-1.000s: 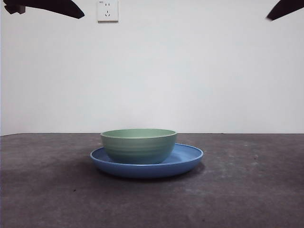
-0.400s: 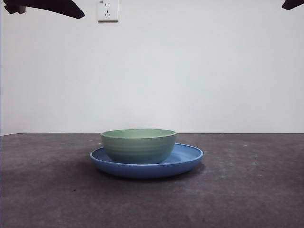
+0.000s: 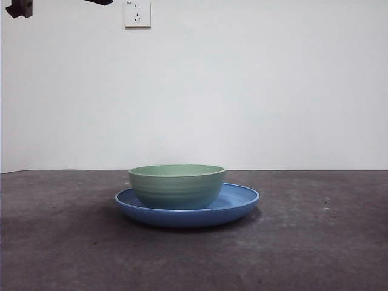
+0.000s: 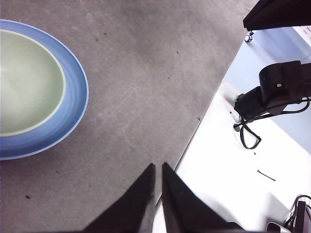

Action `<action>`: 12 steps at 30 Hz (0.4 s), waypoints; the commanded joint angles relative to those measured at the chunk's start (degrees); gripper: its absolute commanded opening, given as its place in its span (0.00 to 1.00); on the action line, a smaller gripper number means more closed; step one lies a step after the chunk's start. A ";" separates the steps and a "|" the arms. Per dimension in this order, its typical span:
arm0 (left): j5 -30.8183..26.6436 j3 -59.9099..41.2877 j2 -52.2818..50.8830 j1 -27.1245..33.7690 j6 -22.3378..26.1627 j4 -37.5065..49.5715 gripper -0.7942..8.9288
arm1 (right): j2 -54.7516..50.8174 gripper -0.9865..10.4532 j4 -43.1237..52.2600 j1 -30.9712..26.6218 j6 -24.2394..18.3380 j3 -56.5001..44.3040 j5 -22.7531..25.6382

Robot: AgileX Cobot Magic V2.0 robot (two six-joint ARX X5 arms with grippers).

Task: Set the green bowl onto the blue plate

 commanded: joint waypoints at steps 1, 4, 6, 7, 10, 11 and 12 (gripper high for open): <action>0.24 0.44 0.44 -0.28 0.96 0.37 0.10 | 0.33 0.09 1.18 0.37 -1.05 1.05 -0.07; 0.24 0.44 0.44 -0.28 0.96 0.37 0.10 | 0.33 0.09 1.46 0.37 -1.05 1.05 -0.07; 0.24 0.44 0.46 -0.28 0.96 0.37 0.10 | 0.33 0.09 1.46 0.37 -1.07 1.05 -0.07; 0.24 0.44 0.44 -0.28 0.96 0.37 0.10 | 0.33 0.09 1.46 0.37 -1.07 1.05 -0.07; 0.24 0.44 0.44 -0.28 0.96 0.37 0.10 | 0.33 0.09 1.46 0.37 -1.07 1.05 -0.07; 0.24 0.44 0.44 -0.28 0.96 0.37 0.10 | 0.33 0.09 1.46 0.37 -1.07 1.05 -0.07; 0.22 0.44 0.44 -0.28 0.96 0.37 0.10 | 0.33 0.09 1.46 0.37 -1.07 1.05 -0.07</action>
